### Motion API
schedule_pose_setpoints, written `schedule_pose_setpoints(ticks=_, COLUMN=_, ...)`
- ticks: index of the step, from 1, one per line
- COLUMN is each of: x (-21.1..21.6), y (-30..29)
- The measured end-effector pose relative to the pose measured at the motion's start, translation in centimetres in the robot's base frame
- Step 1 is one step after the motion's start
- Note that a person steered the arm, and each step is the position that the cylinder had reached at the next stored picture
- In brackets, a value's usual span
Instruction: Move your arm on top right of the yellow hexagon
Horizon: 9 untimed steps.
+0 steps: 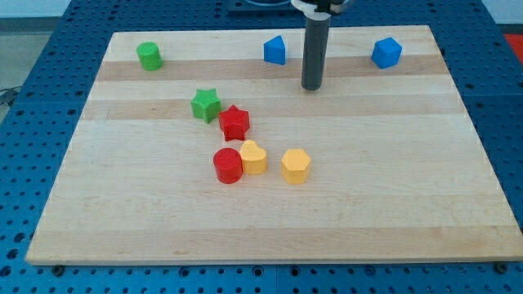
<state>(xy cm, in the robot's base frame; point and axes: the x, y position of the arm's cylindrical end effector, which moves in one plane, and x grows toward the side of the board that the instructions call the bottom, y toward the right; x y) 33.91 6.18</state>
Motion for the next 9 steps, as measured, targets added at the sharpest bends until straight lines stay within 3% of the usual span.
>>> schedule_pose_setpoints(ticks=2, x=0.1, y=-0.2)
schedule_pose_setpoints(ticks=4, x=4.9, y=-0.1)
schedule_pose_setpoints(ticks=9, x=9.5, y=0.0)
